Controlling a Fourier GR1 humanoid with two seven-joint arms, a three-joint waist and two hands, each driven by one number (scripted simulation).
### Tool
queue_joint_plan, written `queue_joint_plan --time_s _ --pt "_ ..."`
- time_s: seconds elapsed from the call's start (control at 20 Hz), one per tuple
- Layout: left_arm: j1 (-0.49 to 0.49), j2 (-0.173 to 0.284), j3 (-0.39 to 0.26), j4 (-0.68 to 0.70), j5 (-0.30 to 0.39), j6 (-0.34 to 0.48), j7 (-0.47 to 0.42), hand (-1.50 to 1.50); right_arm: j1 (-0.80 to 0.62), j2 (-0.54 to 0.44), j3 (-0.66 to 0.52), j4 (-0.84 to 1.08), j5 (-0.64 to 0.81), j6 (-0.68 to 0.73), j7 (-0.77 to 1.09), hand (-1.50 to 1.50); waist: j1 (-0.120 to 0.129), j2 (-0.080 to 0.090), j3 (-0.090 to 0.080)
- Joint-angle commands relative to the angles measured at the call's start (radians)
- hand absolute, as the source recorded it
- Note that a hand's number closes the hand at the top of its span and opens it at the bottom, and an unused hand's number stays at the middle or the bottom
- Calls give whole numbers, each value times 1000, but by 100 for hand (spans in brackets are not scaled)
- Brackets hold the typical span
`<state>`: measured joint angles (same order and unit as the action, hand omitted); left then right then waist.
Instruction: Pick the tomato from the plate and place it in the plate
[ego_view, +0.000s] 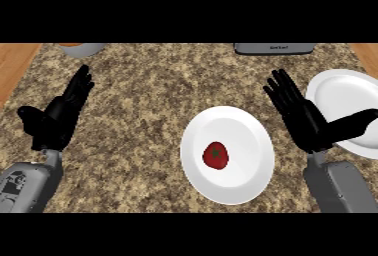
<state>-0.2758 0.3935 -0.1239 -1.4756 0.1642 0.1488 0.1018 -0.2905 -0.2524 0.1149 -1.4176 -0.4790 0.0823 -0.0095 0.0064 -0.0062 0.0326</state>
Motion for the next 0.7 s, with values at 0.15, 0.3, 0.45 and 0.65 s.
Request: queue_joint_plan --time_s 0.15,0.3,0.45,0.65 --pt "-39 36 -37 -82 -29 -76 -75 0 35 54 -50 240 -171 -78 310 -150 26 20 -32" --pt "-33 16 -94 -99 -28 -121 -97 0 47 -156 140 307 95 -44 436 -150 65 30 -45" --pt "-36 9 -104 -76 -15 -154 -122 0 -51 -204 216 346 181 -9 514 -150 54 25 -38" --pt "24 25 -111 -112 -14 -177 -150 0 -215 -247 328 330 341 -16 631 -150 67 9 -38"
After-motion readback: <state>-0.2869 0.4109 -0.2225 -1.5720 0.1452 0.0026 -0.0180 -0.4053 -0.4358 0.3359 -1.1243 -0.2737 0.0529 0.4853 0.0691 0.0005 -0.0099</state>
